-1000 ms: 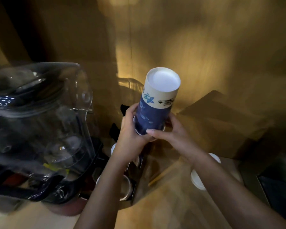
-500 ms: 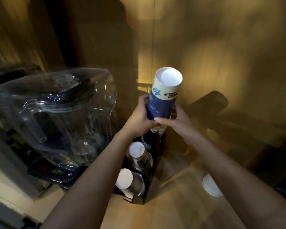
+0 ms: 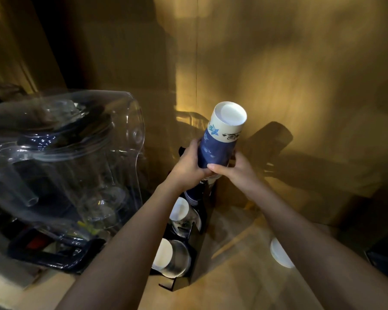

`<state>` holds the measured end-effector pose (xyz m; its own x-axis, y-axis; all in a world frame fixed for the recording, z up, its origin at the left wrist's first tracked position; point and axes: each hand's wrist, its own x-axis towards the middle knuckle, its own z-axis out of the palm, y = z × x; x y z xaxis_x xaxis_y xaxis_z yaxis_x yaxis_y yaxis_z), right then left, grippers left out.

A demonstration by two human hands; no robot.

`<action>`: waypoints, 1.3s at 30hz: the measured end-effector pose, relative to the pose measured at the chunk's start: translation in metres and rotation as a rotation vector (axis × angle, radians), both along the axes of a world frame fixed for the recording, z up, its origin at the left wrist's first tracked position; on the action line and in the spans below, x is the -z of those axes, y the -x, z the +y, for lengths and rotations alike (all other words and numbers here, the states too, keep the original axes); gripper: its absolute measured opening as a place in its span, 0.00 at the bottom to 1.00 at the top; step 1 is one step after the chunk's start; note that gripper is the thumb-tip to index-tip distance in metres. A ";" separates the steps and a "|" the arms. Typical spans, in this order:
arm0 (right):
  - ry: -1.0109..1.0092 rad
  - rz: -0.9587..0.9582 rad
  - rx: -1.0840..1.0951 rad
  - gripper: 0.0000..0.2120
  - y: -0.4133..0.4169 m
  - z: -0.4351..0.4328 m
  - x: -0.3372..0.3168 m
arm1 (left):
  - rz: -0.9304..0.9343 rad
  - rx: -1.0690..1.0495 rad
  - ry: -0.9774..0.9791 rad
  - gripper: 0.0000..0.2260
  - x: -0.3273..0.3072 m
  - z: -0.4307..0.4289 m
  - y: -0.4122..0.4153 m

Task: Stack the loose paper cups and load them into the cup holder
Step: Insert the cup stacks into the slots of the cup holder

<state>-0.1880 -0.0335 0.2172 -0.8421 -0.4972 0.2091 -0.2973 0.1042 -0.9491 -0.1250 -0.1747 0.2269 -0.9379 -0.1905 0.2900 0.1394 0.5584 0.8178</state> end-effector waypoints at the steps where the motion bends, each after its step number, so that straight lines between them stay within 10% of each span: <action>1: 0.003 -0.003 0.007 0.28 0.002 -0.001 0.001 | -0.001 -0.013 0.020 0.35 0.000 0.000 0.002; 13: -0.071 0.017 -0.093 0.21 0.010 -0.003 -0.001 | -0.102 -0.086 0.228 0.38 -0.010 -0.011 0.009; 39: 0.133 -0.005 -0.078 0.30 0.009 -0.031 0.004 | -0.119 0.082 -0.232 0.39 0.002 -0.041 0.012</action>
<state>-0.1974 -0.0645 0.2132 -0.8034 -0.5289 0.2736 -0.2949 -0.0458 -0.9544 -0.1373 -0.2154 0.2252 -0.9777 -0.1610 0.1346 0.0720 0.3452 0.9358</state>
